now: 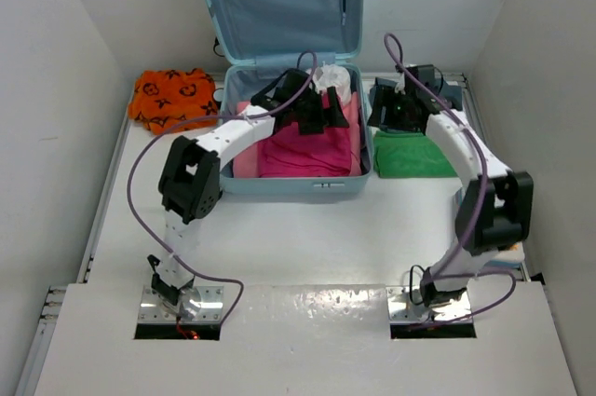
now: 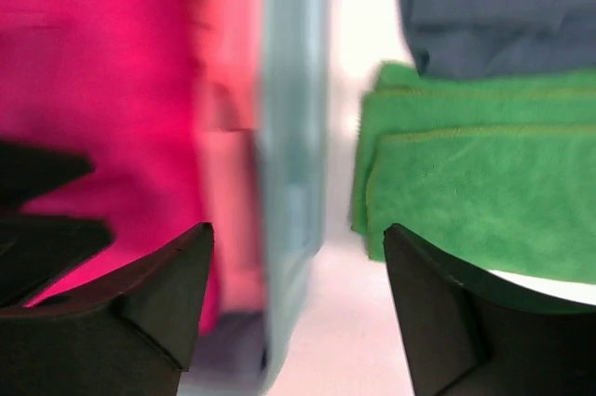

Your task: Pack the luggage

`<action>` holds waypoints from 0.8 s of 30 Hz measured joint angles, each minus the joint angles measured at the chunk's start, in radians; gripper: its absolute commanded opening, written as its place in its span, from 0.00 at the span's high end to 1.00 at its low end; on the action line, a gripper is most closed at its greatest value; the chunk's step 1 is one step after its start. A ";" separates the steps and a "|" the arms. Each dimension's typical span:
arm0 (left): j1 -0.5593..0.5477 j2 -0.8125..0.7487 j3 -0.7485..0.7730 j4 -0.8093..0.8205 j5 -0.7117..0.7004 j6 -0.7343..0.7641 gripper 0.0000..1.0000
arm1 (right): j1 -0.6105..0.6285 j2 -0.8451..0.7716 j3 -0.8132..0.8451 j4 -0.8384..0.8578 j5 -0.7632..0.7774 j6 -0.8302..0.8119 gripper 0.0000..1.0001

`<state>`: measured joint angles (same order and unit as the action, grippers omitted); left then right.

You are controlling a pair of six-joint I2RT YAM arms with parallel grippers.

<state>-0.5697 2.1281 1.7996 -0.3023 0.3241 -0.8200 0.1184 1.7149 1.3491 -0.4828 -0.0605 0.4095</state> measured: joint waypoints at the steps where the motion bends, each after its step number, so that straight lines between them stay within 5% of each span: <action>1: 0.003 -0.023 0.000 -0.006 -0.009 0.038 0.00 | 0.006 -0.040 0.017 -0.014 0.004 -0.023 0.24; 7: 0.063 -0.224 0.002 0.000 -0.029 0.242 0.00 | -0.046 -0.335 -0.014 -0.113 0.015 -0.127 0.23; 11: 0.235 -0.273 0.011 -0.008 -0.061 0.292 0.00 | -0.116 -0.439 -0.143 -0.156 0.005 -0.171 0.23; 18: 0.695 -0.093 0.304 -0.154 -0.206 0.404 0.00 | -0.102 -0.381 -0.183 -0.191 -0.034 -0.197 0.23; 24: 0.746 0.085 0.447 -0.215 -0.303 0.466 0.00 | -0.090 -0.278 -0.138 -0.195 -0.048 -0.198 0.24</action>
<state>0.1761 2.2127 2.2471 -0.5175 0.0208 -0.3542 0.0288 1.4372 1.2106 -0.6781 -0.1081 0.2111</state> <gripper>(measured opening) 0.997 0.763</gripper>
